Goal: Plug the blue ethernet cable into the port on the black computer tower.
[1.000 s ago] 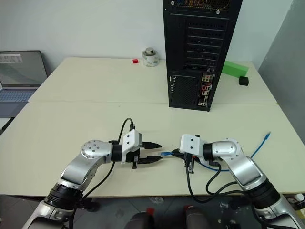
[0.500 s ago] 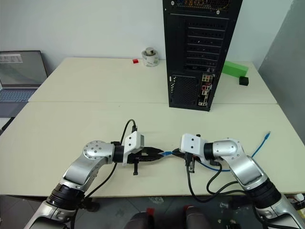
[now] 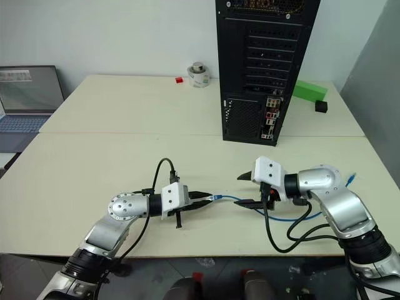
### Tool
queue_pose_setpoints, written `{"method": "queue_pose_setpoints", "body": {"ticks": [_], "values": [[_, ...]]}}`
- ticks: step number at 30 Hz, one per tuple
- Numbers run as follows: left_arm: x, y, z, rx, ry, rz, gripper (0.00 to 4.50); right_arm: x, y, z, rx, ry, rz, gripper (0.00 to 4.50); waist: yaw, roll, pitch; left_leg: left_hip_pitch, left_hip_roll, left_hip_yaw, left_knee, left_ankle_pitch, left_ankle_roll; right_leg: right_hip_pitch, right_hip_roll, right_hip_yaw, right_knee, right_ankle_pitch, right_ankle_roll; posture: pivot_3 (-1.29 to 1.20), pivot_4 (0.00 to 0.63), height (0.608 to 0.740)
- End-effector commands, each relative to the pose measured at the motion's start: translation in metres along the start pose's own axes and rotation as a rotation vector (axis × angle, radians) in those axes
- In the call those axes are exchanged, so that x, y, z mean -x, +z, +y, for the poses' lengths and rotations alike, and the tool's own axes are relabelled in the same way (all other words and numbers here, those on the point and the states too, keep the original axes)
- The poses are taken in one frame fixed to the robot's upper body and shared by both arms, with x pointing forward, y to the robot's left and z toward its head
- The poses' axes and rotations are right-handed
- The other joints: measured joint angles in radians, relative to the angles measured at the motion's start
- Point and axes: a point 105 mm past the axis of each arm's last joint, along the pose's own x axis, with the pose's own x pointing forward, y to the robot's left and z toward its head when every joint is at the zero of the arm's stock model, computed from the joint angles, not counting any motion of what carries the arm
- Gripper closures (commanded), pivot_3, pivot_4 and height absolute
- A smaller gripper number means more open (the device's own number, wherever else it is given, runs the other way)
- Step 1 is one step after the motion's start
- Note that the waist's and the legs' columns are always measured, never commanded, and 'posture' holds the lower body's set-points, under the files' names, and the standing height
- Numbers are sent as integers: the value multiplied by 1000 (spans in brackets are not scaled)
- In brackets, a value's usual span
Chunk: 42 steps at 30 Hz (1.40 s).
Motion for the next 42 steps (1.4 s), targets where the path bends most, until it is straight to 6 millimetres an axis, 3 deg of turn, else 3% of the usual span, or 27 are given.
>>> {"method": "queue_pose_setpoints", "body": {"ticks": [1, 8, 21, 24, 33, 42], "values": [[2, 12, 8, -264, 76, -64, 4226, 2, 14, 1, -119, -23, -97, 188, 0, 0, 0, 0, 0, 0, 0, 0, 0, 0, 0, 0, 0, 0, 0, 0, 150, 740], [7, 21, 20, -623, 181, -150, 4226, -15, 14, -5, -360, -85, -209, 183, 0, 0, 0, 0, -1, 0, 0, 0, 0, 0, -1, -1, 0, 0, 0, 0, 150, 740], [6, 28, 24, -745, 272, -209, 4226, -33, 9, -4, -484, -48, -224, 183, 0, 0, 0, -1, -2, -1, 0, 0, 0, 0, -1, -2, 0, 0, 0, 0, 150, 740], [6, 28, 24, -752, 273, -211, 4226, -36, 10, -5, -489, -43, -228, 634, -1, 0, 0, -1, -2, -1, 0, 0, 0, 0, -1, -3, 1, 0, 0, 0, 150, 740], [4, 28, 18, -756, 267, -219, 4226, -43, 16, -5, -509, -24, -259, 2788, -2, 0, 0, -1, -1, -1, 0, 0, 0, 0, -1, -3, 1, 0, 0, 0, 150, 740], [5, 29, 17, -755, 270, -223, 4226, -44, 16, -5, -529, -13, -263, 4500, -2, 0, 0, -1, -1, -1, 0, 0, 0, 0, -1, -3, 1, 0, 0, 0, 150, 740]]}}
